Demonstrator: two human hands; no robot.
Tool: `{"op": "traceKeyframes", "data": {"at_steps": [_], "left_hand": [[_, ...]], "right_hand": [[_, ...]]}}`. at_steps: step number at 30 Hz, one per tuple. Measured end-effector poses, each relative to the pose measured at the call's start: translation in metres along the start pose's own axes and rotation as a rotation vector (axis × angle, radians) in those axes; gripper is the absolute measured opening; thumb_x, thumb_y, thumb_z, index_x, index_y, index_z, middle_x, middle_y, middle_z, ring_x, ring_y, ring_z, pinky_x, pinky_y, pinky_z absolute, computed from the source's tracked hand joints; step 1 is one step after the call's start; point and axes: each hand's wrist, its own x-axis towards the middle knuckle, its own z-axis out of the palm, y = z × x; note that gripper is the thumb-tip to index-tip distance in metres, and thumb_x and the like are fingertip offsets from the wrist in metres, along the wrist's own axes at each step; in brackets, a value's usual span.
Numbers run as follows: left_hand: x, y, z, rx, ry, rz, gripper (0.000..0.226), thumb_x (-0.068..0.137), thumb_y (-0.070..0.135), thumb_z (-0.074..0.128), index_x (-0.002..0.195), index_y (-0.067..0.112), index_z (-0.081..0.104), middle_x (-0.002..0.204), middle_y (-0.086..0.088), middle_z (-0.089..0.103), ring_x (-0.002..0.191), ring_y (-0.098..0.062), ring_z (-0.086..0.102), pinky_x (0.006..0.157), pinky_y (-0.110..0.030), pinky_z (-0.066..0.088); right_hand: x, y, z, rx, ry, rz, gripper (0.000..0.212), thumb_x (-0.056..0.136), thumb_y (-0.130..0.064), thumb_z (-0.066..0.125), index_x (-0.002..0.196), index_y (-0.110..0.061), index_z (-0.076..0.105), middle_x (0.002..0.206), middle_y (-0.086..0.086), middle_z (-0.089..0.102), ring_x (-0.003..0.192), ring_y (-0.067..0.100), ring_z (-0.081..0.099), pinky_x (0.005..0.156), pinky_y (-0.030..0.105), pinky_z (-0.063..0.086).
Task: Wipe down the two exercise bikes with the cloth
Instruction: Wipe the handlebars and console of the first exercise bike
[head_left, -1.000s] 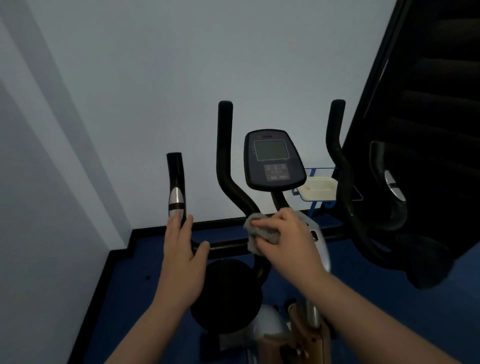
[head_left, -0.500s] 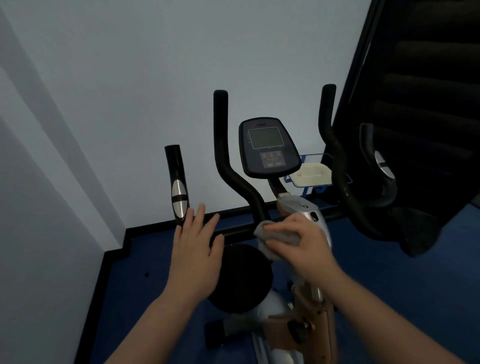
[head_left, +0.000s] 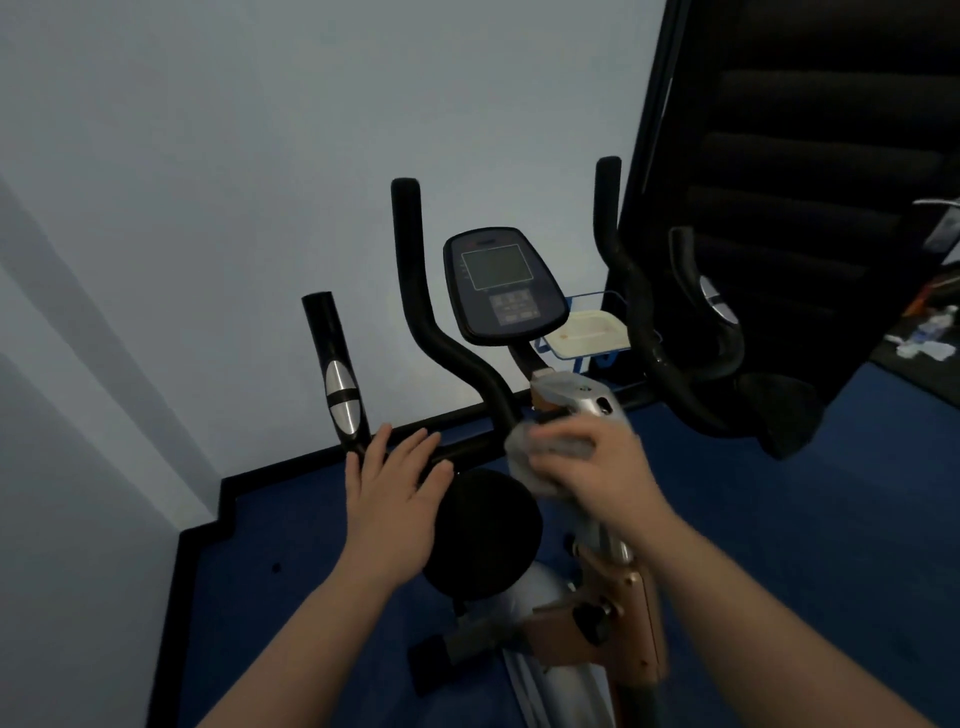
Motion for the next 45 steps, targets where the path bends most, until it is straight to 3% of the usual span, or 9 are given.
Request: {"op": "traceKeyframes", "data": {"at_steps": [4,8,12,20,26,31,34,38,45], "left_hand": [[-0.003,0.0,-0.001,0.005,0.014,0.007,0.048,0.101,0.044,0.025,0.145,0.028,0.037,0.153,0.012,0.032,0.146,-0.006,-0.001,0.116,-0.035,-0.012],[-0.009,0.0,-0.001,-0.067,0.038,0.025,0.044,0.101,0.036,0.033,0.144,0.027,0.039,0.154,0.011,0.031,0.144,0.0,0.001,0.115,-0.029,-0.012],[-0.015,-0.002,-0.002,-0.091,0.063,0.07,0.045,0.101,0.039,0.033,0.144,0.028,0.038,0.154,0.013,0.029,0.136,0.009,-0.002,0.11,-0.02,-0.016],[-0.017,-0.003,-0.004,-0.081,0.036,0.069,0.047,0.102,0.039,0.03,0.146,0.026,0.036,0.155,0.012,0.027,0.136,0.008,-0.003,0.115,-0.026,-0.011],[-0.016,-0.005,-0.004,-0.102,0.013,0.079,0.046,0.102,0.04,0.03,0.146,0.029,0.035,0.156,0.014,0.025,0.135,0.01,-0.005,0.113,-0.023,-0.014],[-0.017,-0.01,-0.004,-0.132,-0.008,0.112,0.046,0.104,0.039,0.026,0.147,0.027,0.033,0.155,0.014,0.025,0.135,0.011,-0.006,0.112,-0.021,-0.015],[-0.022,-0.015,-0.005,-0.047,0.007,0.18,0.06,0.097,0.046,0.008,0.148,0.026,0.031,0.155,0.013,0.027,0.137,0.009,-0.003,0.113,-0.021,-0.015],[-0.024,-0.019,-0.008,-0.034,0.005,0.206,0.064,0.095,0.047,0.001,0.149,0.028,0.03,0.153,0.013,0.03,0.141,0.005,0.004,0.118,-0.029,-0.01],[-0.023,-0.021,-0.01,0.11,-0.033,0.221,0.067,0.096,0.046,-0.009,0.151,0.028,0.024,0.155,0.011,0.026,0.145,-0.005,0.007,0.119,-0.033,-0.007]], "right_hand": [[0.021,-0.038,0.015,0.028,-0.022,-0.001,0.015,0.082,-0.018,0.073,0.091,-0.03,0.074,0.081,-0.014,0.071,0.082,0.001,0.065,0.079,0.02,0.052],[-0.015,-0.027,0.045,-0.293,-0.072,0.008,0.012,0.09,-0.032,0.062,0.099,-0.036,0.067,0.087,-0.015,0.067,0.083,0.0,0.06,0.073,0.019,0.048],[-0.041,-0.018,0.038,-0.362,0.098,-0.096,0.018,0.092,-0.03,0.06,0.106,-0.04,0.064,0.099,-0.016,0.059,0.088,0.001,0.057,0.074,0.02,0.048],[-0.027,-0.033,0.059,-0.49,0.052,-0.181,0.026,0.092,-0.025,0.059,0.117,-0.031,0.065,0.113,-0.009,0.06,0.099,0.009,0.059,0.084,0.029,0.05],[-0.074,-0.006,0.042,-0.531,0.286,-0.361,0.037,0.074,-0.001,0.075,0.107,-0.018,0.073,0.102,-0.004,0.06,0.091,0.013,0.058,0.075,0.027,0.048],[-0.049,-0.028,0.053,-0.672,0.234,-0.398,0.019,0.081,-0.017,0.074,0.1,-0.017,0.074,0.089,-0.002,0.064,0.089,0.02,0.055,0.075,0.038,0.045],[-0.059,-0.027,0.071,-0.71,0.22,-0.434,0.018,0.086,-0.024,0.067,0.101,-0.017,0.073,0.089,-0.003,0.064,0.088,0.018,0.055,0.079,0.032,0.039],[-0.103,-0.01,0.082,-0.532,0.179,-0.308,0.035,0.094,-0.034,0.046,0.114,-0.02,0.07,0.1,-0.008,0.062,0.096,0.01,0.055,0.086,0.031,0.046],[-0.075,-0.036,0.089,-0.275,0.161,-0.133,0.027,0.095,-0.024,0.058,0.121,-0.021,0.066,0.114,-0.004,0.063,0.107,0.008,0.054,0.097,0.031,0.045]]}}
